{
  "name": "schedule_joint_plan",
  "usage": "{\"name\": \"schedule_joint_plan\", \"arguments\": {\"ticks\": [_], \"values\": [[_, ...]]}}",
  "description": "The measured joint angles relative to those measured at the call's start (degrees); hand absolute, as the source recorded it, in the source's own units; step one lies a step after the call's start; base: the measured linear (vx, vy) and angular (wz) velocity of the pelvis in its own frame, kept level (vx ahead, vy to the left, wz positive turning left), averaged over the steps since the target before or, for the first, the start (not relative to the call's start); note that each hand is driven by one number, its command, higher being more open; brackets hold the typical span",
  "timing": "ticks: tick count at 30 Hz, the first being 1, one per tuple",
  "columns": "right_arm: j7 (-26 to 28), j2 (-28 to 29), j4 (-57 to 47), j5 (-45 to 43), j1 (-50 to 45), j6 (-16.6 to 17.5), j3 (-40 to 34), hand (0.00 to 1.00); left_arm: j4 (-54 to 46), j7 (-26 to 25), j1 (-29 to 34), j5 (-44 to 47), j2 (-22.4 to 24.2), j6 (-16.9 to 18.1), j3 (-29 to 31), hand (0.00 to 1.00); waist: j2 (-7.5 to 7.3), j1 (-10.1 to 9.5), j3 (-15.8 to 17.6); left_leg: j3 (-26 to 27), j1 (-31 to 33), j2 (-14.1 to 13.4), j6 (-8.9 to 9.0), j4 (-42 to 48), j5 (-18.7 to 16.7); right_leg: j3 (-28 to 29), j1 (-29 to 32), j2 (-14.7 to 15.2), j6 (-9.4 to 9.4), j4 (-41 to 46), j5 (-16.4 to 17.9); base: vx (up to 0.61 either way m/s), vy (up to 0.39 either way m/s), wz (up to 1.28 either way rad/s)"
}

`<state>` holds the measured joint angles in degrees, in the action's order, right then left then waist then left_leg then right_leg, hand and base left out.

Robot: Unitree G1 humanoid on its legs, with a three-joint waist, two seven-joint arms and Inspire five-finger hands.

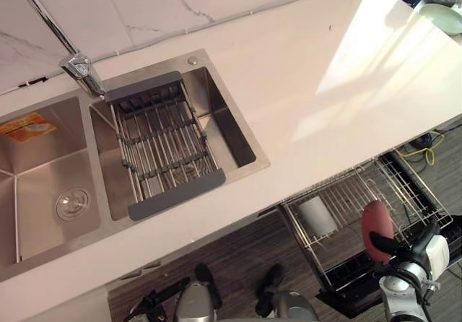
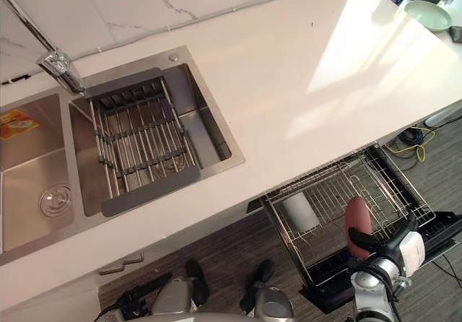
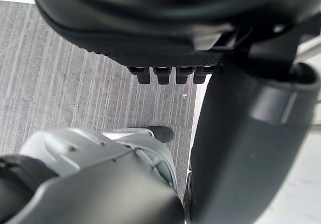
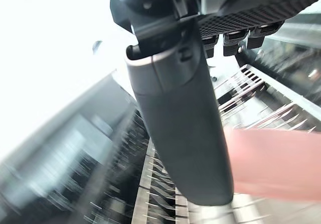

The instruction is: Walk over to the sink, pick up the cup, carry it to the dishwasher, place the cup inside the dishwasher, then close the dishwasher door

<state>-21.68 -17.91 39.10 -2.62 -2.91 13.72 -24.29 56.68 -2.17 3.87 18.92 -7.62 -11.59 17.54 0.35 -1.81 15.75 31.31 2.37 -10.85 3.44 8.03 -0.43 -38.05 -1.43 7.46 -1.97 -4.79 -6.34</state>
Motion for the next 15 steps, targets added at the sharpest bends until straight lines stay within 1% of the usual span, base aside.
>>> {"name": "schedule_joint_plan", "arguments": {"ticks": [2, 4, 5, 6, 8, 10, 13, 15], "values": [[10.69, 2.31, -0.95, -16.31, -0.02, 0.24, -3.01, 1.00, -0.01, -0.02, 1.26, -0.92, 0.53, 0.12, 0.08, 1.00, 0.05, 0.32, -1.10, 0.72, -1.52, 0.16, 0.04, -0.82, 0.07, 0.39, -1.05, 0.00, -0.03, -0.03, 0.01, -0.01, 0.080, -0.09], [15.61, 4.73, -1.74, -22.10, -0.60, 0.27, -3.69, 1.00, -0.02, -0.11, 2.15, -0.92, 1.22, 0.49, 0.27, 1.00, 0.19, 0.45, -1.78, 0.93, -2.60, 0.32, 0.10, -1.72, 0.30, 0.45, -1.72, 0.00, -0.04, -0.05, 0.04, 0.00, 0.065, -0.04], [16.63, 5.57, -2.00, -22.82, -0.97, 0.28, -3.69, 1.00, -0.03, -0.15, 2.30, -0.93, 1.53, 0.60, 0.57, 1.00, 0.25, 0.47, -1.96, 0.97, -2.83, 0.36, 0.09, -1.94, 0.37, 0.45, -1.86, 0.00, -0.04, -0.05, 0.04, 0.00, 0.078, 0.01], [18.46, 8.20, -3.35, -23.23, -2.19, 0.27, -3.68, 1.00, -0.05, -0.37, 2.48, -0.94, 2.45, 0.79, 1.10, 1.00, 0.35, 0.46, -2.45, 1.02, -3.12, 0.46, 0.03, -2.35, 0.53, 0.42, -2.05, 0.02, -0.06, -0.05, 0.07, -0.01, 0.063, 0.01], [19.20, 10.03, -4.88, -24.10, -2.76, 0.27, -3.66, 1.00, -0.10, -0.46, 2.60, -0.94, 2.82, 0.94, 1.18, 1.00, 0.35, 0.44, -2.47, 1.10, -3.46, 0.55, 0.03, -2.75, 0.68, 0.42, -2.25, 0.03, -0.14, -0.05, 0.12, -0.01, 0.057, 0.01], [19.34, 12.39, -8.70, -27.37, -3.63, 0.27, -3.67, 1.00, -0.18, -0.53, 2.93, -0.97, 2.98, 1.47, 1.18, 1.00, 0.42, 0.42, -2.64, 1.19, -4.04, 0.69, 0.05, -3.26, 0.78, 0.38, -2.69, 0.08, -0.23, -0.06, 0.18, -0.01, 0.061, 0.01], [18.18, 13.60, -14.15, -29.37, -5.24, 0.42, -3.93, 1.00, -0.01, -0.66, 3.95, -0.96, 3.38, 2.11, 1.25, 1.00, 0.40, 0.39, -3.92, 1.48, -4.38, 0.89, -0.12, -4.06, 0.64, 0.46, -2.69, 0.10, -0.01, -0.08, 0.01, 0.01, 0.064, -0.01], [16.75, 13.88, -16.42, -29.88, -5.59, 1.18, -4.56, 1.00, 0.03, -0.82, 4.25, -0.96, 3.63, 2.36, 1.88, 1.00, 0.42, 0.32, -4.48, 1.60, -4.58, 0.93, -0.28, -4.30, 0.62, 0.48, -2.76, 0.08, 0.01, -0.05, 0.00, 0.03, 0.044, -0.03]]}}
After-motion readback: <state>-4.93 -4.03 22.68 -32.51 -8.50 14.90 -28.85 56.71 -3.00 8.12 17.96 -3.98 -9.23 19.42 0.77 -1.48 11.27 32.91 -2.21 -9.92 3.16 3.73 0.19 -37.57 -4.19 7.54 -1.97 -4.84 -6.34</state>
